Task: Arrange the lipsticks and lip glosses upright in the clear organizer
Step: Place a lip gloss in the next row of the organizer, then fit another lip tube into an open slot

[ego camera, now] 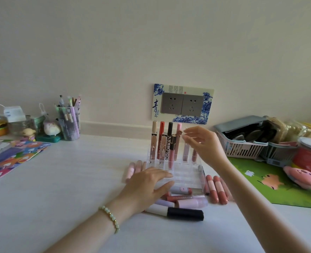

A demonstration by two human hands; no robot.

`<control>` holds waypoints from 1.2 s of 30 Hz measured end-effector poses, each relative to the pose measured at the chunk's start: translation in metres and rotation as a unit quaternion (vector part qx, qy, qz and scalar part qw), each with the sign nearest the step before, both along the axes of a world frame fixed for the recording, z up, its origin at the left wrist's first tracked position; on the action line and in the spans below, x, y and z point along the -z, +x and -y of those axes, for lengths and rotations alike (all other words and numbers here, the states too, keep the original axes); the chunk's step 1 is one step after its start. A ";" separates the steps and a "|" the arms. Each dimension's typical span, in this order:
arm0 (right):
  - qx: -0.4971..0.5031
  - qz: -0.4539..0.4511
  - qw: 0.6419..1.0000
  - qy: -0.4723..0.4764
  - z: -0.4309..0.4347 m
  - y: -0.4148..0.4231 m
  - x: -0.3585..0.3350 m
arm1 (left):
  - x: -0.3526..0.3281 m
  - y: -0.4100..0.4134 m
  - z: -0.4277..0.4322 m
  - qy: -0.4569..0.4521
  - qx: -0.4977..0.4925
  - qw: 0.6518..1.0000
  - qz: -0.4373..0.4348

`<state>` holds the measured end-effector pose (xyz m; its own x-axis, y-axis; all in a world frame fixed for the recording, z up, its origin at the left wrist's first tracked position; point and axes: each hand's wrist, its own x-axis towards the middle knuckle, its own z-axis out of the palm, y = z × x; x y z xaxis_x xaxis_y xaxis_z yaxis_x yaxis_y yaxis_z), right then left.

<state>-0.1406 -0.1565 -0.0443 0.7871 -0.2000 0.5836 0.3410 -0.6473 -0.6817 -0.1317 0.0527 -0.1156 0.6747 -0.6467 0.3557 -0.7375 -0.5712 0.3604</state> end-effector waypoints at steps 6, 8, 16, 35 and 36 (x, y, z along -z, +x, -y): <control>-0.059 -0.143 0.981 -0.117 0.045 -0.035 0.015 | -0.004 -0.010 0.018 -0.029 0.076 0.997 -0.018; -0.064 -0.225 0.960 -0.152 0.065 -0.047 0.024 | -0.002 -0.010 0.029 -0.014 0.091 0.996 -0.014; -0.064 -0.396 0.894 -0.199 0.083 -0.057 0.047 | -0.004 -0.012 0.059 0.024 0.100 0.993 -0.058; -0.065 -0.334 0.921 -0.190 0.082 -0.054 0.032 | -0.003 -0.017 0.064 -0.005 0.095 0.993 -0.074; -0.071 -0.309 0.931 -0.180 0.080 -0.060 0.027 | -0.005 -0.018 0.065 -0.027 0.093 0.992 -0.079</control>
